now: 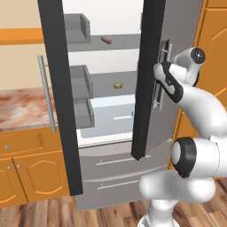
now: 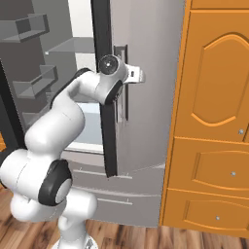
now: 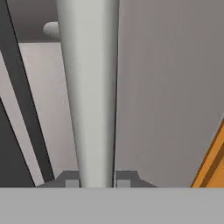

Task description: Retrieve the sausage and cheese from the fridge and place them on the cutting board on the counter.

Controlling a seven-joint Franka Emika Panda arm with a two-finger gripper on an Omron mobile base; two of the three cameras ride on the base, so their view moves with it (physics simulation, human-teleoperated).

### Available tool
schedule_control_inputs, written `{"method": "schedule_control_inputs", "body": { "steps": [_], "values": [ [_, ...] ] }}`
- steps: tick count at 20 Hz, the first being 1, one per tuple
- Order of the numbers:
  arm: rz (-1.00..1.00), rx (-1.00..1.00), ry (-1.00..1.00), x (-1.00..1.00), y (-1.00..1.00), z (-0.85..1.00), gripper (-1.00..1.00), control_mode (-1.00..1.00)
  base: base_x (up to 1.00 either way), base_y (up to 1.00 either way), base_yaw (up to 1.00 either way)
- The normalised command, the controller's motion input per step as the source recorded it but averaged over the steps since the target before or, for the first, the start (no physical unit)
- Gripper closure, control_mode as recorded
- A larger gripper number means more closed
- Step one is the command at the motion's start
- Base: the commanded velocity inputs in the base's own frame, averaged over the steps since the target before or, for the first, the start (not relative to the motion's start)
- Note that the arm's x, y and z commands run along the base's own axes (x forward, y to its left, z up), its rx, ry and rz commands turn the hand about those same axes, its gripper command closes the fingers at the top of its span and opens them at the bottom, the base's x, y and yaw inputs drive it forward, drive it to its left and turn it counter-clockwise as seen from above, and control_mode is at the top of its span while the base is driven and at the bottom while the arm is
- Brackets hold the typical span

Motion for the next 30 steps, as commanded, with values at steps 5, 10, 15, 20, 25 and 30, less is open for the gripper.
{"method": "schedule_control_inputs", "body": {
  "steps": [5,10,15,20,25,30],
  "values": [
    [0.00,0.00,0.01,-1.00,-1.00,0.43,1.00,-1.00,0.00,0.00,0.00],
    [0.00,0.02,0.02,-0.94,-0.95,0.40,1.00,-1.00,0.00,0.00,0.00],
    [0.00,0.11,0.03,-0.68,-0.08,0.18,-1.00,-1.00,0.00,0.00,0.00],
    [-0.07,0.14,0.03,-0.97,0.01,0.08,-1.00,-1.00,0.00,0.00,0.00],
    [-0.16,0.20,0.04,-0.95,0.41,0.11,-1.00,-1.00,0.00,0.00,0.00],
    [-0.28,0.18,0.08,-0.22,0.92,0.19,-1.00,-1.00,0.00,0.00,0.00]
  ]
}}
